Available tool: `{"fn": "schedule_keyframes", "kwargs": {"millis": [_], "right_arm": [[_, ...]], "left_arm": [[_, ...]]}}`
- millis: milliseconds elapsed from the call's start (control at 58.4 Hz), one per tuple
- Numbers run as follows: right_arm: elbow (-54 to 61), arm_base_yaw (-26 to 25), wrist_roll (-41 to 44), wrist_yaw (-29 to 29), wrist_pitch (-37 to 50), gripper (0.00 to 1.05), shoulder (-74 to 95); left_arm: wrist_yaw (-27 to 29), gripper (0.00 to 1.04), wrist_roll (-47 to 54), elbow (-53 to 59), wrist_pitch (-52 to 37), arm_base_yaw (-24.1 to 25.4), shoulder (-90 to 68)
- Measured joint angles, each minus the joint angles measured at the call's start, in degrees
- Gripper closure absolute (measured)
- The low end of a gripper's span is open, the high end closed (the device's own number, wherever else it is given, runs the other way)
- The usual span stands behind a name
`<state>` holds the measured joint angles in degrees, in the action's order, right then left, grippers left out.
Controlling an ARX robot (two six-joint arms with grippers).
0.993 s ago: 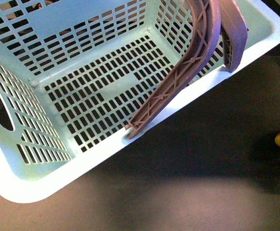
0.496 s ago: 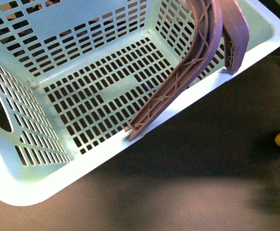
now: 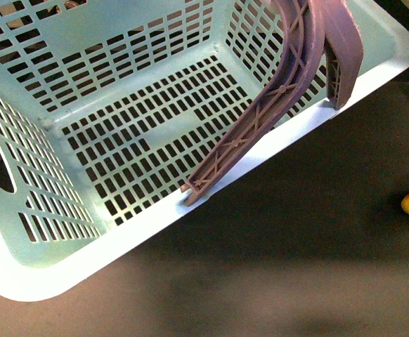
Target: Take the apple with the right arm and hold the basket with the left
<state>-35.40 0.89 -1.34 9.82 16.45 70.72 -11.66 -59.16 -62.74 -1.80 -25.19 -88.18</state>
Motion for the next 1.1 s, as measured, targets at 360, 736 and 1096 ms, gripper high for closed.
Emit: {"fn": "schedule_keyframes", "kwargs": {"millis": [360, 736, 1096], "right_arm": [[-7.43, 19.58, -5.4, -8.48, 3.87, 0.25, 5.92], [-9.51, 26.25, -7.08, -12.61, 5.6, 0.12, 14.4], [-5.16, 22.73, -7.93, -24.46, 5.57, 0.09, 4.0]], "left_arm": [[0.02, 0.98, 0.02, 0.0, 0.0, 0.0, 0.0], [-0.04, 0.98, 0.92, 0.0, 0.0, 0.07, 0.0], [0.09, 0.98, 0.48, 0.07, 0.04, -0.09, -0.11]]}}
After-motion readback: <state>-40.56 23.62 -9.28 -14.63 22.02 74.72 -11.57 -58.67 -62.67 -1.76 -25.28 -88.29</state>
